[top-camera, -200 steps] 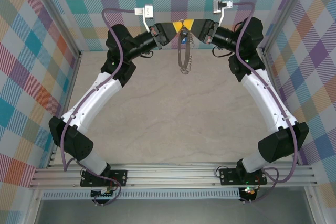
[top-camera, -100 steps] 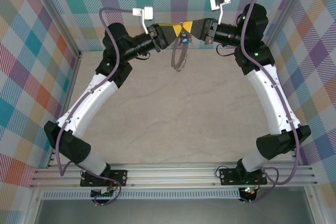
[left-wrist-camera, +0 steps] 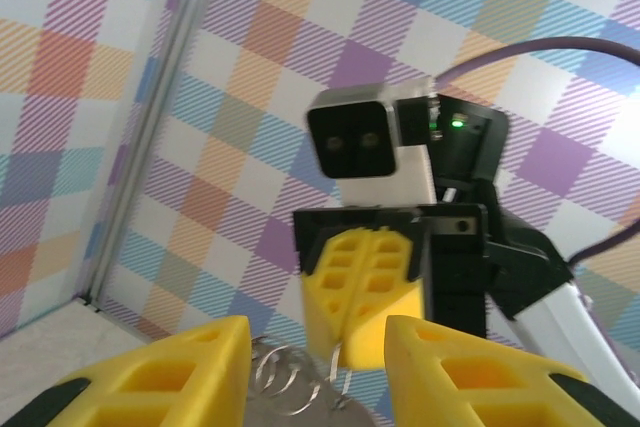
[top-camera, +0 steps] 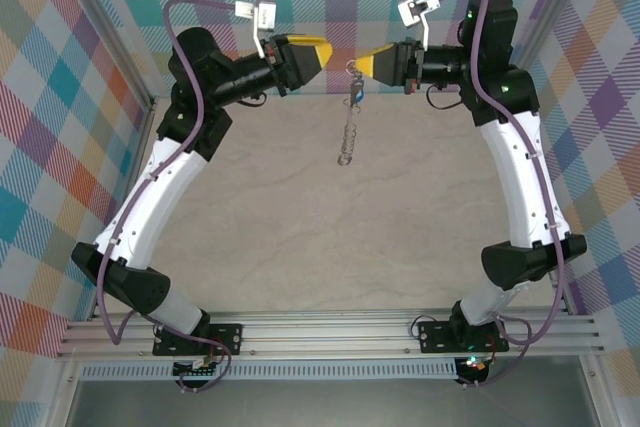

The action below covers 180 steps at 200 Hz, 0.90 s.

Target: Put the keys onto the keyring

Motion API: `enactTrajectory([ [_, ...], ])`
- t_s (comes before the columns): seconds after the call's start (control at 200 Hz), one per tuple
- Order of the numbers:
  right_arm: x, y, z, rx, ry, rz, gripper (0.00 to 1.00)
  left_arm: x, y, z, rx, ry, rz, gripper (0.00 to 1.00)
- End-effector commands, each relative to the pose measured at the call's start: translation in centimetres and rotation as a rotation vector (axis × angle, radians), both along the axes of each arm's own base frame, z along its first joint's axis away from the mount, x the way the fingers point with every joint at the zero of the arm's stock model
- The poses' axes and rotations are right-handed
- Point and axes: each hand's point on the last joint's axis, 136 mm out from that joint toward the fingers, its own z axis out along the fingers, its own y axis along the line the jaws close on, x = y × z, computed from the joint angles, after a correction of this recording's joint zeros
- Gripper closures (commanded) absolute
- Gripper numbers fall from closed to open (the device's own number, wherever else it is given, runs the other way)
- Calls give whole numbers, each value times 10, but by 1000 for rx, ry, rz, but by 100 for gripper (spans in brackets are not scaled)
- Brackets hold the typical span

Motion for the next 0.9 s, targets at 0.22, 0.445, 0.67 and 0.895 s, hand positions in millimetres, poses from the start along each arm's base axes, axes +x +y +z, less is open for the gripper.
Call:
enactTrajectory([
  [0.22, -10, 0, 6, 18, -23, 62, 100, -7, -18, -11, 34, 18, -117, 63],
  [0.445, -8, 0, 5, 22, -20, 59, 100, -5, -26, -15, 36, 28, -138, 64],
  [0.67, -4, 1, 3, 21, -18, 47, 100, -4, -26, -14, 39, 21, -129, 65],
  [0.895, 4, 1, -1, 11, -9, 5, 100, -10, -11, -6, 103, -54, -34, 61],
])
